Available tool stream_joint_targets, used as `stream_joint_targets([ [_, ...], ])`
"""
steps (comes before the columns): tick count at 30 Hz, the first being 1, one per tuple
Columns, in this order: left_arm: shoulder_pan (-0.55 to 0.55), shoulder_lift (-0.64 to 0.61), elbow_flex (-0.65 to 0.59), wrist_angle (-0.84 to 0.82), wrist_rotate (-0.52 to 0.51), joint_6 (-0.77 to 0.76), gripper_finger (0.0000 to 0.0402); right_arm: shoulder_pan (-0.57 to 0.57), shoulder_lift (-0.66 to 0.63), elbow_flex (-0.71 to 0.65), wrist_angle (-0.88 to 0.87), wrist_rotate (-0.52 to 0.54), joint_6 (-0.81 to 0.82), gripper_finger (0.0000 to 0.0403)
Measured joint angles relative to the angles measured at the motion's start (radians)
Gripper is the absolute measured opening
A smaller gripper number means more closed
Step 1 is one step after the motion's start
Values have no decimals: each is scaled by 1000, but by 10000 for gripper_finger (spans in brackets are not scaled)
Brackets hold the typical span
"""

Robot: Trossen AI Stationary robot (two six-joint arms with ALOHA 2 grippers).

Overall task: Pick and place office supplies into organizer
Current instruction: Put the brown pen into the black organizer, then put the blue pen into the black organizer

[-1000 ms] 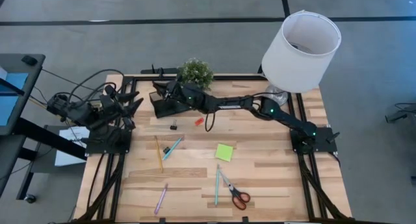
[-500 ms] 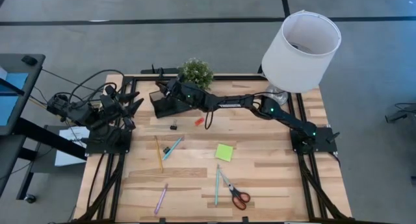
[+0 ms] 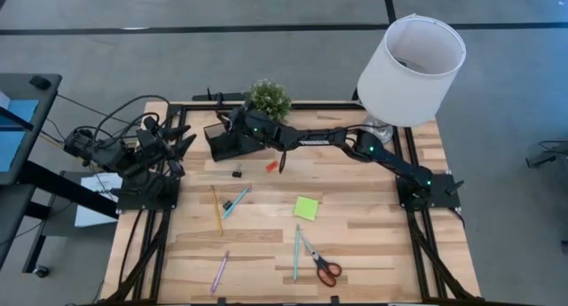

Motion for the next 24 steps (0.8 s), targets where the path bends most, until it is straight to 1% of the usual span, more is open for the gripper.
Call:
stream_joint_targets([
  [4,0,0,0,0,0,0,145,-8,0,0,-13,-4,41,84],
  [7,0,0,0,0,0,0,145,-13,0,0,-31,-38,72,98],
  [11,0,0,0,-2,0,0,145,-10,0,0,-91,-45,75,121],
  [17,0,0,-1,-21,-2,0,145,0,0,0,-127,-45,75,159],
  [20,0,0,-1,-21,-2,0,145,10,0,0,-96,-45,65,174],
  [24,0,0,-1,-29,-2,-17,145,39,-11,-1,-10,-46,0,180],
])
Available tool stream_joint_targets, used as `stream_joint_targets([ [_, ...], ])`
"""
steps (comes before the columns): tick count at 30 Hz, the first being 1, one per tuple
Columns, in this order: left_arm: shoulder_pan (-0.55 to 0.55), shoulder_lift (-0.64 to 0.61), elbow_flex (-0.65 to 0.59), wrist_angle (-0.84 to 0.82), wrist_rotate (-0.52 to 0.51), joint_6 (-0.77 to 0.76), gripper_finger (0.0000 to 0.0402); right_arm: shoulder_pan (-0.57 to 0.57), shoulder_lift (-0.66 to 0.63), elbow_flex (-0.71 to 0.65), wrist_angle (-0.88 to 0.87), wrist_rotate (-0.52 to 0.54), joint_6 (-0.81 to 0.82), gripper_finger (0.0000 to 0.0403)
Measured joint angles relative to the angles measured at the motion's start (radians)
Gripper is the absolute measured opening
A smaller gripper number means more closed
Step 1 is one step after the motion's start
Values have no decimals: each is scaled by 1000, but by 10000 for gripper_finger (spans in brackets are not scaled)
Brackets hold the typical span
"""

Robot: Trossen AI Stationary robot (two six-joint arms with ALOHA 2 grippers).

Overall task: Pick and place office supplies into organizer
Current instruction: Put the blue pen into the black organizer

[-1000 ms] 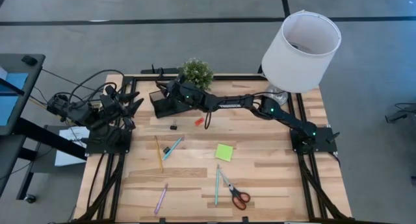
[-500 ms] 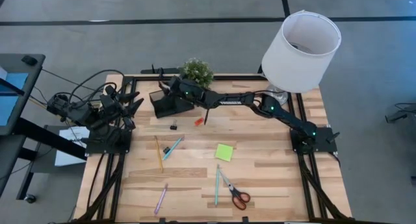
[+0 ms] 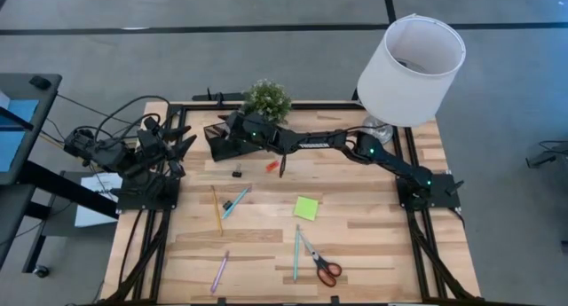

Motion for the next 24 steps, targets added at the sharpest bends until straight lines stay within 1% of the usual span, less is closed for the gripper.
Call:
stream_joint_targets([
  [2,0,0,0,-35,0,-36,145,22,-25,-1,9,-3,-28,179],
  [5,0,0,0,-135,1,-130,145,63,-91,0,-67,-3,-86,171],
  [8,0,0,0,-277,15,-296,145,114,-173,1,-255,-3,-135,160],
  [12,0,0,0,-490,96,-586,145,176,-277,1,-582,-3,-158,138],
  [16,0,0,0,-674,194,-891,145,212,-360,1,-917,-1,-34,116],
  [19,0,0,0,-762,285,-1088,145,226,-407,1,-1098,5,25,106],
  [21,0,4,0,-813,358,-1202,145,237,-436,0,-1176,27,52,102],
  [24,0,33,0,-883,414,-1326,145,254,-475,1,-1279,94,92,101],
])
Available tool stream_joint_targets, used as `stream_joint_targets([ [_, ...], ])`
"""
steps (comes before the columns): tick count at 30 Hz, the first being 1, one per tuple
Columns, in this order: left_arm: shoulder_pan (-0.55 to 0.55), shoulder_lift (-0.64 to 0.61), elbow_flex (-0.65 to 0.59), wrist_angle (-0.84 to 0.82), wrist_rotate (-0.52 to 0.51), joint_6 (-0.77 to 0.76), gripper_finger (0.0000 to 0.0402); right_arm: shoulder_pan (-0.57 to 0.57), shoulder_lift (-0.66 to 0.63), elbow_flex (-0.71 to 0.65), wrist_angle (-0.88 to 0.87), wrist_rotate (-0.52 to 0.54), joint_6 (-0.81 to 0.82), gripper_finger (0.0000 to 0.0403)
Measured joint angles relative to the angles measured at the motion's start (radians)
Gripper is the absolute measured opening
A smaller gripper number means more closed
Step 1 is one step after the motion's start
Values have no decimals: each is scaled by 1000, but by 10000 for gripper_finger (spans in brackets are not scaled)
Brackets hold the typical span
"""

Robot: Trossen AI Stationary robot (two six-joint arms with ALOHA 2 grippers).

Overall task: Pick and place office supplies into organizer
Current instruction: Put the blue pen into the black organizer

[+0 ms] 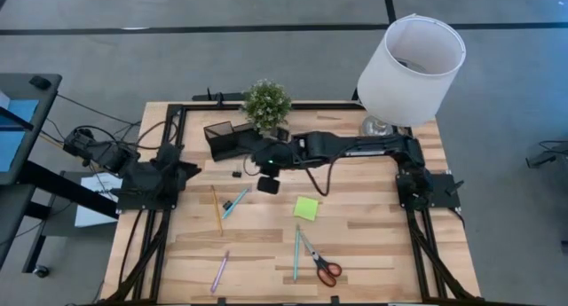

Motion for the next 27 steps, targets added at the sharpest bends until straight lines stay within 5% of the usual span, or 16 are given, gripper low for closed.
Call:
stream_joint_targets([
  [4,0,61,0,-77,52,-152,145,28,-33,0,-95,92,44,102],
  [10,0,166,0,-58,57,-177,145,69,-47,0,-261,278,129,102],
  [17,0,323,0,158,126,164,145,99,-94,-1,-516,461,286,102],
  [21,0,430,0,256,261,218,145,116,-164,0,-662,551,446,102],
  [27,-41,613,0,288,485,194,145,141,-298,-94,-590,588,483,102],
])
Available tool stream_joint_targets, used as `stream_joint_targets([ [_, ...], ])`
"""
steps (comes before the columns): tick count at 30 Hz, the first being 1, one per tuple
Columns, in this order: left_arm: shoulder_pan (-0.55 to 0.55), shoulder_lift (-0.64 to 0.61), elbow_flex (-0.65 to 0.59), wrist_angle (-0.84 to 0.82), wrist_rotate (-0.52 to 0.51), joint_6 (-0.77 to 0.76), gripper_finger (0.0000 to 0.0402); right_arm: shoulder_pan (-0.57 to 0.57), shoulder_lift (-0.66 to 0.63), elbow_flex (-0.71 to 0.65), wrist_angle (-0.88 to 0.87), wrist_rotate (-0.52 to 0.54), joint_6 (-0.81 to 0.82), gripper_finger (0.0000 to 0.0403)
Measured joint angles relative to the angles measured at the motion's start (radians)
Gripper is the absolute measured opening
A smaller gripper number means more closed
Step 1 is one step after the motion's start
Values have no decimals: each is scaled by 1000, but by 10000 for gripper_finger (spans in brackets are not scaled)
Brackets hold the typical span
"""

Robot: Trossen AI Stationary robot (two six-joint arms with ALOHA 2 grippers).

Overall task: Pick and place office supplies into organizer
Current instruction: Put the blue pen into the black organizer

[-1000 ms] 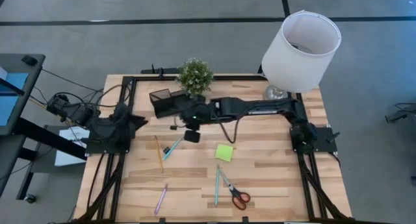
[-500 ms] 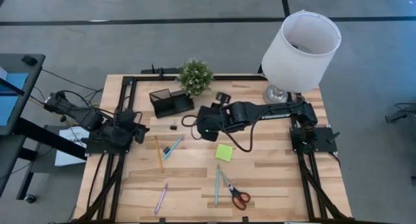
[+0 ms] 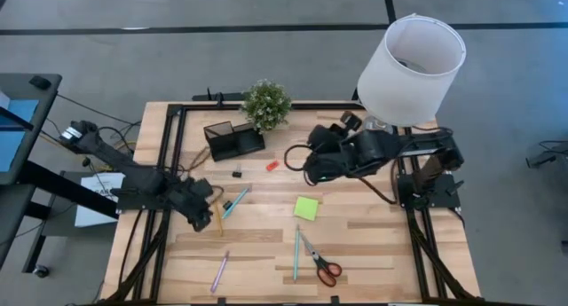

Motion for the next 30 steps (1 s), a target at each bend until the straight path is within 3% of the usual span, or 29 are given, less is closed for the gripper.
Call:
stream_joint_targets([
  [7,-20,237,0,131,34,30,145,13,-61,-205,88,28,76,102],
  [13,-8,346,0,223,48,73,145,33,-48,-282,104,20,105,102],
  [30,34,367,0,197,-7,133,145,50,-50,-284,164,11,101,102],
])
